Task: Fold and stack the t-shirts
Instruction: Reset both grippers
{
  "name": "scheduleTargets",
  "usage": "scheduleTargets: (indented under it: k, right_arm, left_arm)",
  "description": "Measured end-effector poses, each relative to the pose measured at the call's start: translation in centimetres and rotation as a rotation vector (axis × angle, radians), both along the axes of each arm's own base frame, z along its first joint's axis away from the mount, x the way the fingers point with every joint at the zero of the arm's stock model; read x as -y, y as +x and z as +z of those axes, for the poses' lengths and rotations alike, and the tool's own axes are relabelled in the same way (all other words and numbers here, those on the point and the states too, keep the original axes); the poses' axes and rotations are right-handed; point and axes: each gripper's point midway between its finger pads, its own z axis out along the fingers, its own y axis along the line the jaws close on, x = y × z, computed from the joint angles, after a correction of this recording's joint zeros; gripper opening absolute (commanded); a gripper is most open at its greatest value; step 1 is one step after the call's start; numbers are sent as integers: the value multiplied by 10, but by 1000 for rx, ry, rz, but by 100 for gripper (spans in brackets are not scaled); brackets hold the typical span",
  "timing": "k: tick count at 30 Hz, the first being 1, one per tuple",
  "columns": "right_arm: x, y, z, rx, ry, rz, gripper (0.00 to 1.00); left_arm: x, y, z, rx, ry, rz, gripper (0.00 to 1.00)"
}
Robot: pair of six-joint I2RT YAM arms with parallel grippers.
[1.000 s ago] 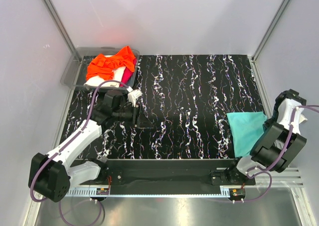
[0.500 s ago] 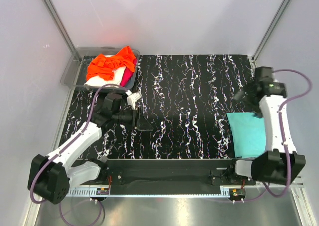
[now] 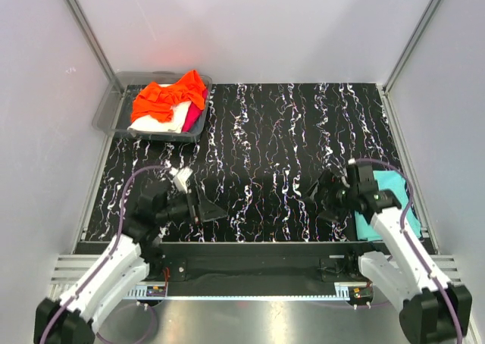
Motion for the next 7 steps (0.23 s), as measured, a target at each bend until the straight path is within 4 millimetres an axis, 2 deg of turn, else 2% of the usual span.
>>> scheduleTargets:
  k: [2, 3, 7]
  right_arm:
    - [-6, -10, -7, 16, 49, 11, 100]
    - [-9, -13, -7, 39, 80, 18, 100]
    - [-27, -19, -2, 131, 225, 59, 100]
  left_arm:
    - [-3, -6, -4, 5, -38, 28, 92]
    - [-4, -10, -7, 4, -61, 44, 99]
    - [-7, -18, -9, 7, -168, 97, 99]
